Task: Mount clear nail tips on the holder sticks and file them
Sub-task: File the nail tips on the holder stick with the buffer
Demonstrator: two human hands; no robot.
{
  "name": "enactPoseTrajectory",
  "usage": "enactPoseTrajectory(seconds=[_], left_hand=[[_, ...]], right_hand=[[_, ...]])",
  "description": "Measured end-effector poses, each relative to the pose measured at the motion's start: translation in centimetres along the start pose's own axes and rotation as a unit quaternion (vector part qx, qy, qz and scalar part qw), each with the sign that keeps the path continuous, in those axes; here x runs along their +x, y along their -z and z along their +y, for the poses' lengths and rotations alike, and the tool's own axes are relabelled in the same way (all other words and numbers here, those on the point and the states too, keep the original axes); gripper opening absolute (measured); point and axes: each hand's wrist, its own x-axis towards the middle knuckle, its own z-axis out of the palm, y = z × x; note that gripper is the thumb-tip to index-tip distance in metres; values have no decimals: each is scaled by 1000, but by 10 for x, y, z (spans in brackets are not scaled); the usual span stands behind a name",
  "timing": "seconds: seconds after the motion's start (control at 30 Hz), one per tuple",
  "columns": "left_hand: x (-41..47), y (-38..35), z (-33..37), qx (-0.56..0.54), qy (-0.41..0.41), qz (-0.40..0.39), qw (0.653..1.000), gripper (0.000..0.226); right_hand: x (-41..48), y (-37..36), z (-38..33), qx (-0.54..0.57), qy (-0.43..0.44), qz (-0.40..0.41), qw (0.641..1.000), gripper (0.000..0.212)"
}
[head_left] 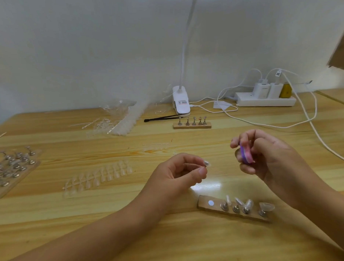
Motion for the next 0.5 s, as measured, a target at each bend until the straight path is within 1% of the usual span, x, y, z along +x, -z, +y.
enactPoseTrajectory(seconds=[0.07,0.13,0.17,0.2,0.23,0.27,0.3,0.33,0.4,0.43,0.5], left_hand=[[0,0,0,1,0,-2,1000,13],[0,0,0,1,0,-2,1000,12],[0,-1,0,3,-1,-2,1000,11],[0,-1,0,5,-2,-2,1000,10],[0,-1,0,6,-4,-2,1000,9],[-1,-1,0,6,-6,-3,1000,8],[-1,-1,1,6,-8,-6,1000,8],[-1,-1,1,8,-10,-9,1000,8],[-2,-1,2,14,-13,-16,1000,6],[-2,-1,2,16,-14,-18,1000,5],[-2,-1,2,18,-14,-19,1000,3]], right_hand=[[-4,-5,-4,8,6,-25,1000,35],[-6,-10,-7,-6,-2,-22,1000,24],[-8,-12,-7,-32,-6,-8,999,20],[-10,-14,-7,-93,10,6,996,19],[-13,-15,-4,-181,61,8,982,21],[-16,-17,-1,-269,122,1,955,23],[-18,-17,2,-334,180,-11,925,25],[-19,-18,4,-375,222,-20,900,25],[-19,-17,8,-430,283,-37,856,23],[-19,-17,9,-447,295,-40,844,24],[-18,-17,8,-449,297,-43,842,22]])
